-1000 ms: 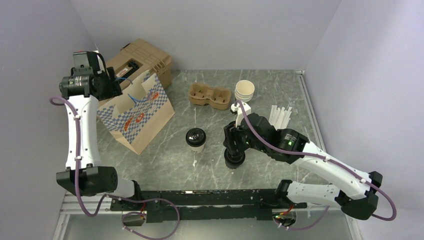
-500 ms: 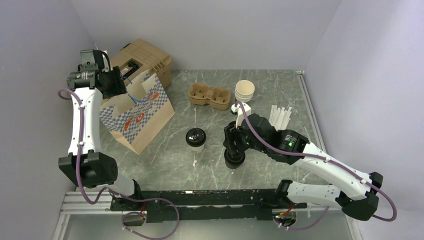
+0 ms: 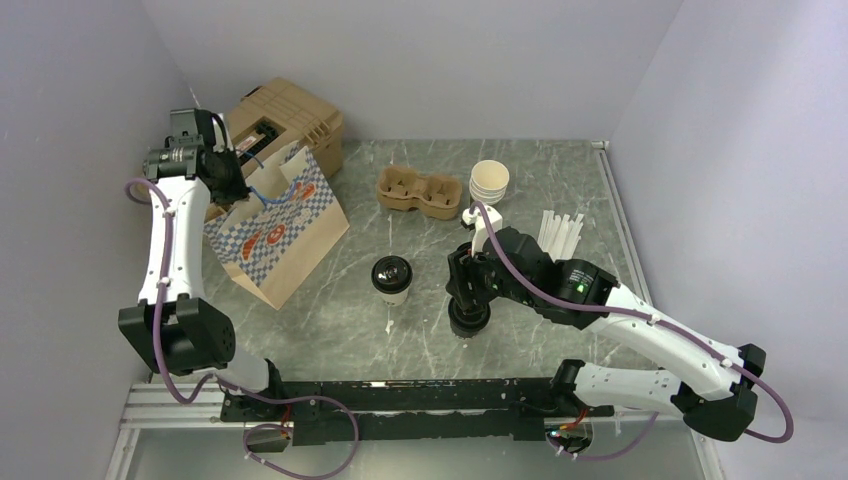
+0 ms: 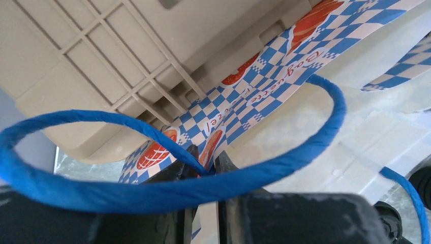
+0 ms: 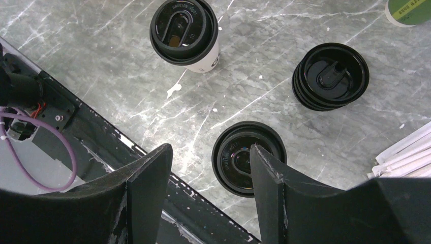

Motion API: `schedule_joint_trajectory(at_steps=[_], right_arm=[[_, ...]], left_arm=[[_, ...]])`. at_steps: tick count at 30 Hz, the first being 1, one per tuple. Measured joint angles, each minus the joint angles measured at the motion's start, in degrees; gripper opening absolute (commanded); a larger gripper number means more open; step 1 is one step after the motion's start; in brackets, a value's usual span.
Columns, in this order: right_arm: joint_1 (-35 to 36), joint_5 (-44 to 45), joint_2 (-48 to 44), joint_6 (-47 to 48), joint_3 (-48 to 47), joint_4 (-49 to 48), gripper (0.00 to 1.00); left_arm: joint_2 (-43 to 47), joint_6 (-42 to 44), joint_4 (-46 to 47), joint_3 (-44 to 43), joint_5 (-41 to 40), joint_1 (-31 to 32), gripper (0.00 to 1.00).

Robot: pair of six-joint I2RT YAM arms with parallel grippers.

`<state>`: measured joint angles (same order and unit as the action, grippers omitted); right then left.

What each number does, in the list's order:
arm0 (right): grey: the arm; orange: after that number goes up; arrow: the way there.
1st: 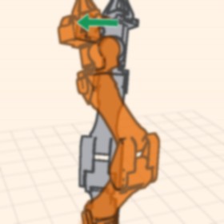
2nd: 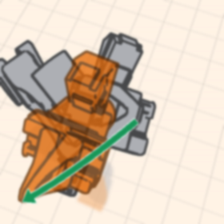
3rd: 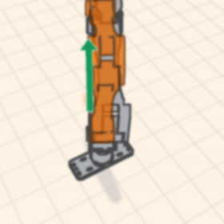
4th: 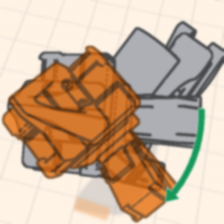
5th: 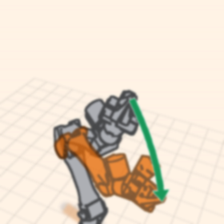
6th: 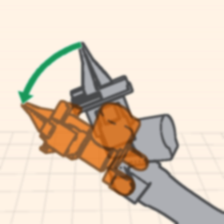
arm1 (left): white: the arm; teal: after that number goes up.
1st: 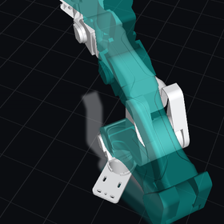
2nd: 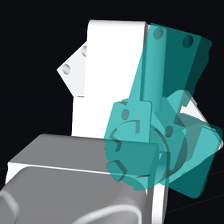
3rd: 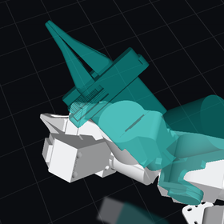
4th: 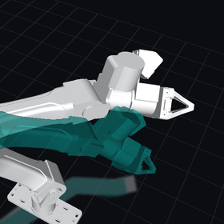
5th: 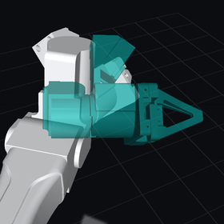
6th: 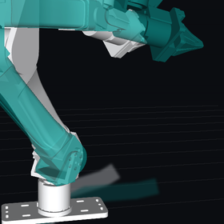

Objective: Pack the takeout coffee

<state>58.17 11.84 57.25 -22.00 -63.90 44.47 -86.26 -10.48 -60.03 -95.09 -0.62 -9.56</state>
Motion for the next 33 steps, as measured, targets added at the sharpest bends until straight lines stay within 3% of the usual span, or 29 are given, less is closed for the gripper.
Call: schedule_joint_trajectory(at_steps=[5,25,33], right_arm=[[0.0,0.0,0.0,0.02,0.0,0.0,0.62],[0.0,-3.54,3.04,0.96,-7.23,-0.46,0.62],[0.0,-5.05,7.04,1.03,-13.57,-0.74,0.61]], left_arm=[[0.2,-0.57,0.28,1.57,1.73,0.07,0.0],[11.15,-6.54,-9.49,3.32,4.39,0.5,0.0],[18.16,-11.45,-11.47,8.74,4.31,0.5,0.0]])
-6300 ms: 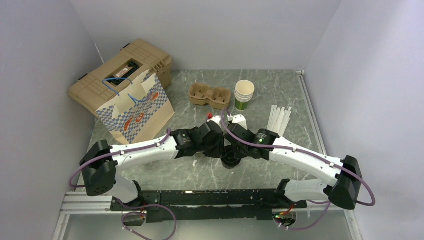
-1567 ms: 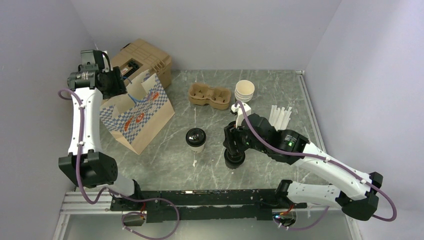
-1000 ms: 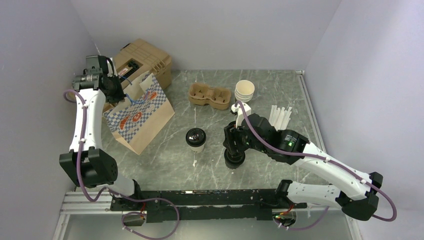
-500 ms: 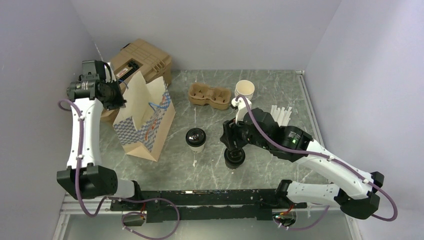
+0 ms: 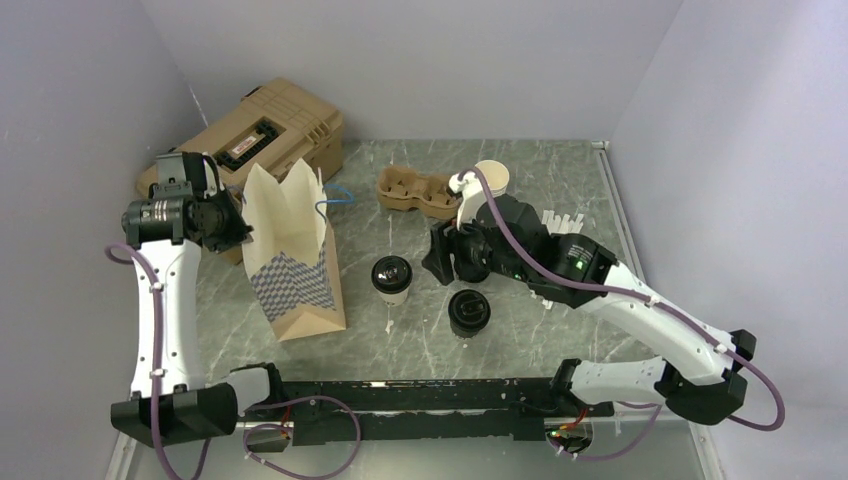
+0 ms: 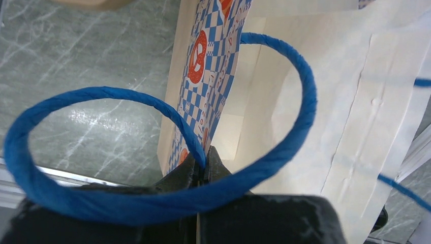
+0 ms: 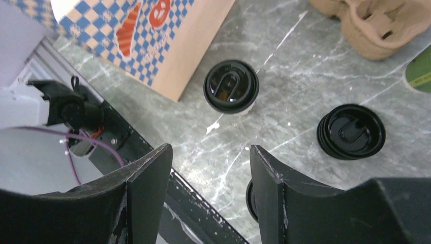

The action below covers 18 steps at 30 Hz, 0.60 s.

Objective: Pack the takeout coffee

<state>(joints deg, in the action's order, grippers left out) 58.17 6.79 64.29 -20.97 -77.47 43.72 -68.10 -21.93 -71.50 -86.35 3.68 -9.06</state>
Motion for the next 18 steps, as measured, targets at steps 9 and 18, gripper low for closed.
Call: schedule_joint_trajectory(at_steps=[9,18], right_arm=[[-1.66,7.91,9.03,3.32,-10.05,1.55,0.59],[-14.03,5.01,22.05,4.79,-16.2,1.66,0.59]], left_arm=[[5.68,-1.51,0.15,2.97,2.64,0.0,0.0],[10.67,-1.18,0.55,6.16,6.14,0.0,0.0]])
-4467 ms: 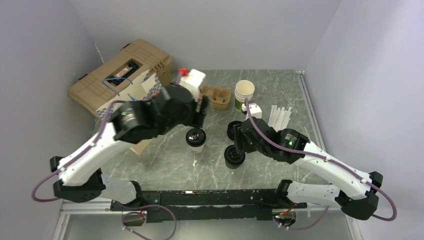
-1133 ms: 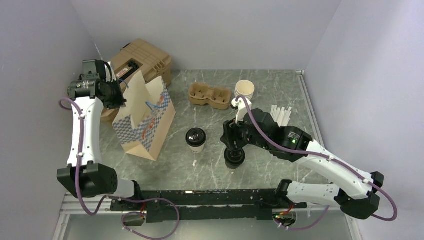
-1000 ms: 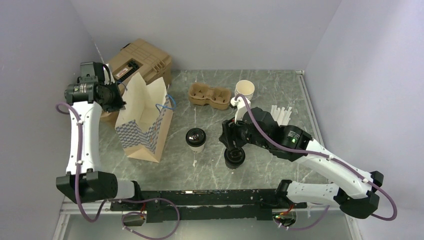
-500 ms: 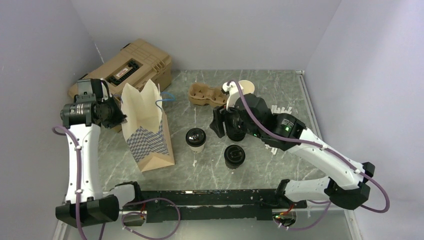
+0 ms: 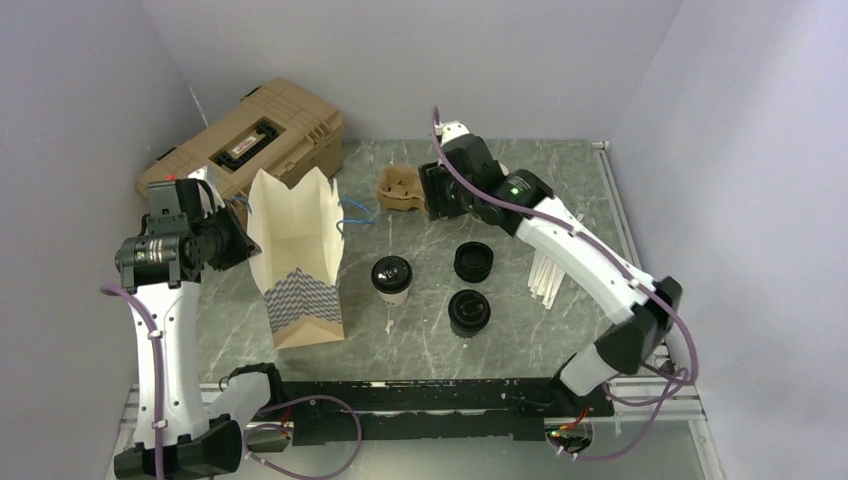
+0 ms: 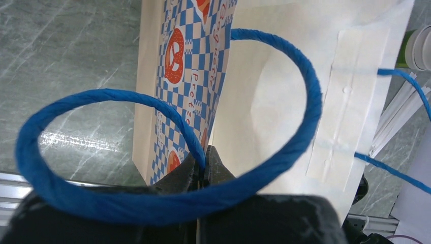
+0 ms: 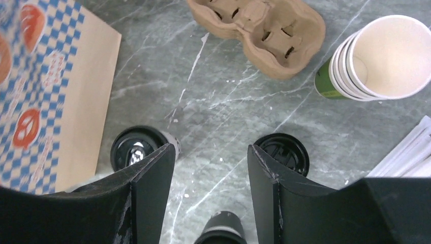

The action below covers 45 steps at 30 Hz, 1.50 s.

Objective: Pack the takeout coffee

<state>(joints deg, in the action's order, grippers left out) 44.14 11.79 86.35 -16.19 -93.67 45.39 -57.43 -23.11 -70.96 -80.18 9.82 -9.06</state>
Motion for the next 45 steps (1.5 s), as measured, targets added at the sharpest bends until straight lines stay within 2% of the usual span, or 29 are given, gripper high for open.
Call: schedule_joint_trajectory(at_steps=[10,23,35,45], right_arm=[[-4.17,0.63,21.18,-5.6,-13.55,-0.87,0.63],[-7.48,6.21,38.97,-13.44,-29.7,-0.9,0.62],[-9.88,6.08,46.53,-16.44,-34.03,-0.92,0.59],[-10.14,5.49,49.0,-17.4,-34.67,-1.25,0.57]], left_arm=[[4.76,1.38,0.57,0.37,2.45,0.44,0.0],[5.73,1.38,1.57,0.81,2.67,4.44,0.0],[5.95,1.38,1.68,0.44,2.29,5.95,0.0],[5.97,1.4,1.68,-0.44,1.88,6.49,0.0]])
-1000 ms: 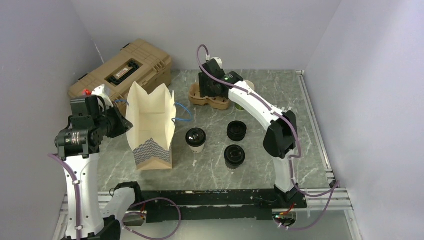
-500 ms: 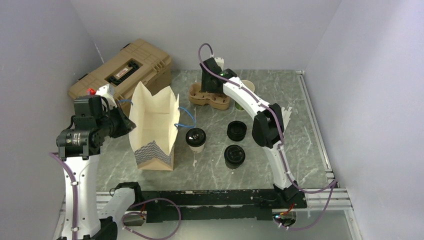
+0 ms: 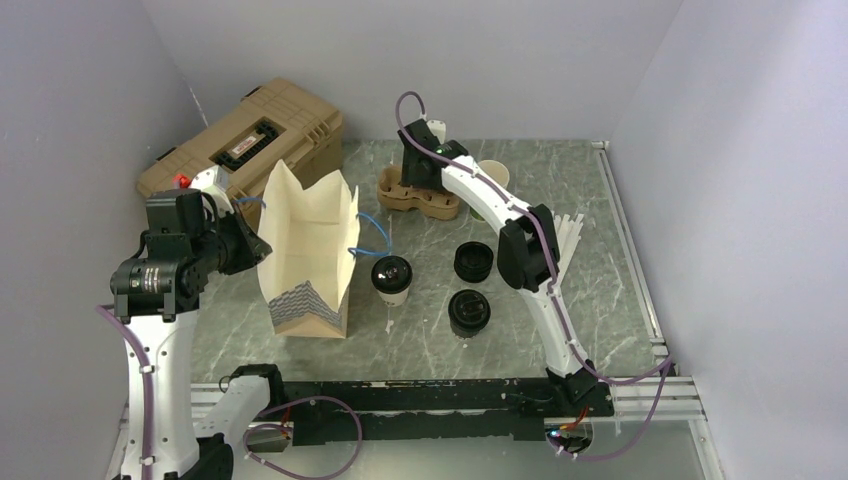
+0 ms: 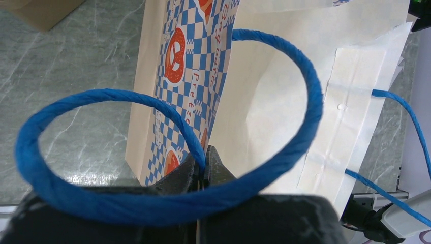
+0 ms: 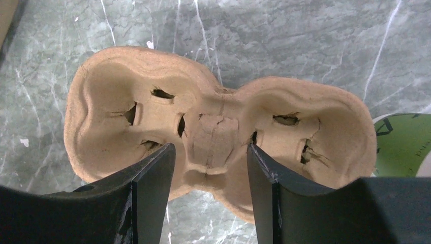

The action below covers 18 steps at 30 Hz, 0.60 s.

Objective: Pack the takeout coffee

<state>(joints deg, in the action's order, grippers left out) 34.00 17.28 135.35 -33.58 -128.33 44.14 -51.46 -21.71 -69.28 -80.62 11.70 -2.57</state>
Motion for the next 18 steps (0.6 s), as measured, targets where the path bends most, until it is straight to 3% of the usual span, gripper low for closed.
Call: schedule_joint_trajectory(at_steps=[18], right_arm=[[-0.33,-1.36,2.47,-0.55,-0.9,-0.72,0.36]], left_arm=[[0.0,0.02,0.0,0.0,-1.09,0.79,0.0]])
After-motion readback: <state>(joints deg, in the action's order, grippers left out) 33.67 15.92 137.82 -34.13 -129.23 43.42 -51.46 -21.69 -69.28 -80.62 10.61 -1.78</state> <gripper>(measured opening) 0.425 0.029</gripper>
